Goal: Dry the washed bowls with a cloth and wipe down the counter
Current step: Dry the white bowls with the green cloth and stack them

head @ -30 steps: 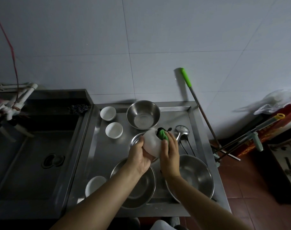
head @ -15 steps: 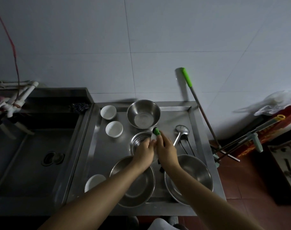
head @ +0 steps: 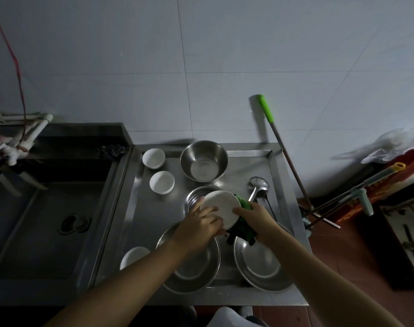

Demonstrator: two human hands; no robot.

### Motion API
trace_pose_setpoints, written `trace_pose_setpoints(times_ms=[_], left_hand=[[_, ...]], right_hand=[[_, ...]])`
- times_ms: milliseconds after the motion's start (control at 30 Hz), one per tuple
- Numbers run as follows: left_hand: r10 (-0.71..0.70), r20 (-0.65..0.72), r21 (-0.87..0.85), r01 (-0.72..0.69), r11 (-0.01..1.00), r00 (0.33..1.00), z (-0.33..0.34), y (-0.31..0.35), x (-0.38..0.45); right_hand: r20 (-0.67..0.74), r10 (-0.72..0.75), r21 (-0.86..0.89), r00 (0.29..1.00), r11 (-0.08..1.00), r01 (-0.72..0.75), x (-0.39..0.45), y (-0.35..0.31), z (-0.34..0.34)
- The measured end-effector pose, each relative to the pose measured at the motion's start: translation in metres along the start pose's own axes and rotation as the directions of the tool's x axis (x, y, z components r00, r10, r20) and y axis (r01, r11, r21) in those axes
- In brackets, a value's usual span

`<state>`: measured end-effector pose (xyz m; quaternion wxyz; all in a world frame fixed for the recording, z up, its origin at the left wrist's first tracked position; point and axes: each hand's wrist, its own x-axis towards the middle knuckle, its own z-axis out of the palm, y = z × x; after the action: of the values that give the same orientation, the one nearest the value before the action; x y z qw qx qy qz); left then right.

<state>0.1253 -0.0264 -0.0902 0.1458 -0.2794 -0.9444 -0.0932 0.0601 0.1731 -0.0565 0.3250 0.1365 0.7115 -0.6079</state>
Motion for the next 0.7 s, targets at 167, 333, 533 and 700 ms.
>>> trace_pose_setpoints(times_ms=[167,333,533,700], left_hand=[[-0.499,-0.11,-0.388,0.425,0.818,0.86,-0.014,0.008,-0.008],[-0.76,0.572,-0.703,0.661,-0.261,0.309,-0.036,0.005,-0.022],[-0.693,0.691,-0.677,0.52,-0.521,0.206,-0.037,-0.011,-0.076],[-0.74,0.67,-0.66,0.501,-0.56,0.057,-0.034,-0.038,-0.132]], right_hand=[[-0.065,-0.026,-0.085,0.998,0.996,0.02,0.003,0.003,0.0],[0.005,-0.099,-0.208,0.995,0.973,0.097,0.003,0.007,0.017],[0.113,-0.104,-0.306,0.988,0.942,0.134,0.008,0.015,0.065],[0.114,-0.114,-0.419,0.987,0.895,0.152,0.017,0.025,0.107]])
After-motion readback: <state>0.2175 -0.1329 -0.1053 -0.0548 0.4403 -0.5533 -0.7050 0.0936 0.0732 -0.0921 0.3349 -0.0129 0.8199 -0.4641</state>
